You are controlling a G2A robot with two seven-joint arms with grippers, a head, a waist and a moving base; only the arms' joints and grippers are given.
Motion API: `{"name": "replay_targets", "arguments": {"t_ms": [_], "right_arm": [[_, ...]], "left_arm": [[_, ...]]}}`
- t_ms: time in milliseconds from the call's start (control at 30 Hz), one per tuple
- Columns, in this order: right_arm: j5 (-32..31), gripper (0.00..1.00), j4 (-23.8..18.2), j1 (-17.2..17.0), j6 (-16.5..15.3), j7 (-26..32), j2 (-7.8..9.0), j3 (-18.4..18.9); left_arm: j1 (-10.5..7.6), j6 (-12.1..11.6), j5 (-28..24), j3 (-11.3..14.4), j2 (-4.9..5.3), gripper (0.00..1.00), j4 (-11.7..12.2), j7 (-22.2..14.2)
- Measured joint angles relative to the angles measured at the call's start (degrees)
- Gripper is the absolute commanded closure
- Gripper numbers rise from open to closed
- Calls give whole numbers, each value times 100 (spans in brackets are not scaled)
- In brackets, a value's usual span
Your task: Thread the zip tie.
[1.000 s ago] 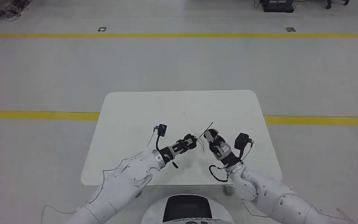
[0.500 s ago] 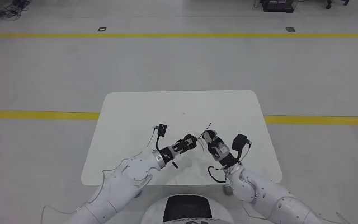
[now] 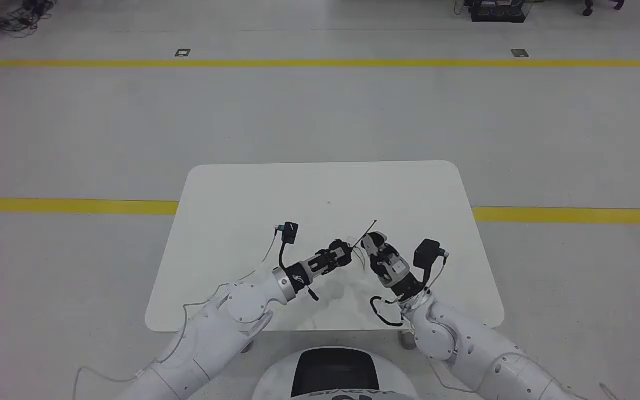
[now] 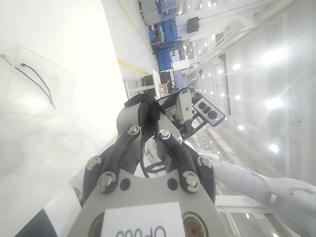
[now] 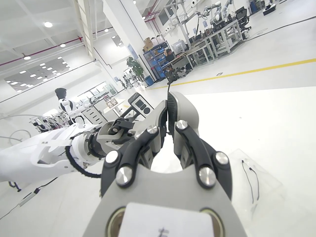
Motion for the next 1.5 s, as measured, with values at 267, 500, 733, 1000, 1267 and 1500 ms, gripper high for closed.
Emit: {"name": "replay_targets", "arguments": {"t_ms": [267, 500, 733, 1000, 1267, 1500], "right_arm": [[-90, 100, -3, -111, -29, 139, -86, 186], [-165, 100, -18, -193, -28, 220, -146, 305], [-233, 100, -61, -256, -28, 281, -192, 357], [-240, 100, -31, -295, -28, 360, -220, 396], [-219, 100, -44, -323, -28, 407, -233, 403], [-205, 100, -3, -342, -28, 485, -231, 419]], "left_arm": [[0, 0, 0, 0, 0, 100, 0, 0], [0, 0, 0, 0, 0, 100, 0, 0], [0, 0, 0, 0, 0, 100, 0, 0], [0, 0, 0, 0, 0, 100, 0, 0], [0, 0, 0, 0, 0, 100, 0, 0], [0, 0, 0, 0, 0, 100, 0, 0]]}}
